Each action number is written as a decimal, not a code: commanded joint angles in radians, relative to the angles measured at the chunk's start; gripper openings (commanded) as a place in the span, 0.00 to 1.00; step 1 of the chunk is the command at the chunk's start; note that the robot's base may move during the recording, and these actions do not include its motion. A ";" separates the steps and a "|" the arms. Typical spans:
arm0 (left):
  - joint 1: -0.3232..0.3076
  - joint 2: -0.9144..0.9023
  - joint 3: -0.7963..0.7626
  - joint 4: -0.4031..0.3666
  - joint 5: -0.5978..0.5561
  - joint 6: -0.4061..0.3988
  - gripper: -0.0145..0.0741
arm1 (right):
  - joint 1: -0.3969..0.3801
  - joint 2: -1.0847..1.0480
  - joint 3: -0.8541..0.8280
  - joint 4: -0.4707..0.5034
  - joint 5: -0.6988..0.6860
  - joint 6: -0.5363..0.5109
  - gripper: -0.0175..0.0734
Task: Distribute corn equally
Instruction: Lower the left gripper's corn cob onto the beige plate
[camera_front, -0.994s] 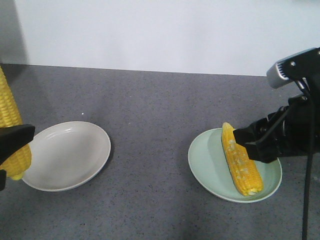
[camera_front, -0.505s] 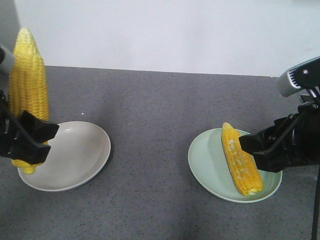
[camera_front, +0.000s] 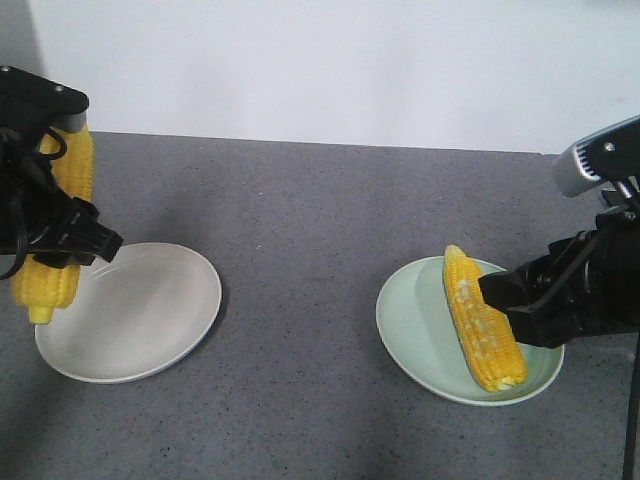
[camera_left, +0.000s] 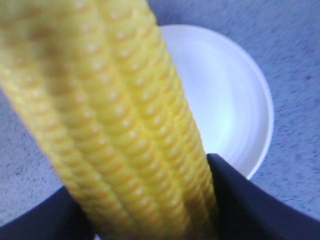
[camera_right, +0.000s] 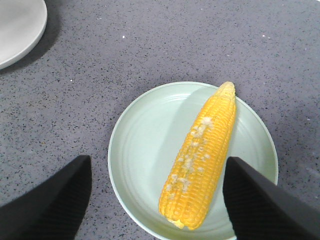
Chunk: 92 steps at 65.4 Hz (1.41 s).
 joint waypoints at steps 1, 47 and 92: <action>0.018 0.030 -0.063 0.010 0.007 0.015 0.51 | 0.000 -0.015 -0.028 0.003 -0.055 -0.007 0.78; 0.020 0.313 -0.115 0.011 0.023 0.140 0.51 | 0.000 -0.015 -0.028 0.003 -0.055 -0.007 0.78; 0.020 0.423 -0.182 -0.026 0.079 0.175 0.51 | 0.000 -0.015 -0.028 0.003 -0.047 -0.007 0.78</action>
